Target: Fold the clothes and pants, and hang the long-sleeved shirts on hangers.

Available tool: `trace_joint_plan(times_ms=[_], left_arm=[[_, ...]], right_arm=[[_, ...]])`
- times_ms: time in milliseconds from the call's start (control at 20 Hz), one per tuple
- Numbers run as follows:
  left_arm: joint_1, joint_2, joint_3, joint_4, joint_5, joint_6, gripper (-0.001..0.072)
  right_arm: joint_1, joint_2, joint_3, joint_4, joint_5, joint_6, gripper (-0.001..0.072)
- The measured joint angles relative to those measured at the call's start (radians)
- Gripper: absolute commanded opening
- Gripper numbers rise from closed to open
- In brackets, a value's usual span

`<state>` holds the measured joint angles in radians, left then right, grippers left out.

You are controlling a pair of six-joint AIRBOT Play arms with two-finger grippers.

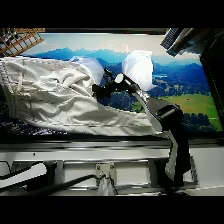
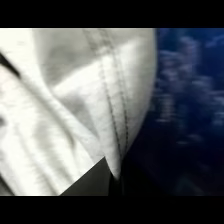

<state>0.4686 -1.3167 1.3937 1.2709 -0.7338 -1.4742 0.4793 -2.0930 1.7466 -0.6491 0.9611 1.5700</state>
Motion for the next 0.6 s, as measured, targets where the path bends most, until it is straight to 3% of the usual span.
trace_joint_plan(times_ms=[250,600], left_arm=[[0.0,0.054,0.0,0.0,0.009,-0.011,0.0022],[0.011,0.122,0.0,0.073,0.008,-0.024,0.0021]], right_arm=[[-0.005,0.069,0.082,-0.025,0.085,-0.033,0.0033],[-0.051,0.366,0.118,-0.51,0.275,-0.036,0.0033]])
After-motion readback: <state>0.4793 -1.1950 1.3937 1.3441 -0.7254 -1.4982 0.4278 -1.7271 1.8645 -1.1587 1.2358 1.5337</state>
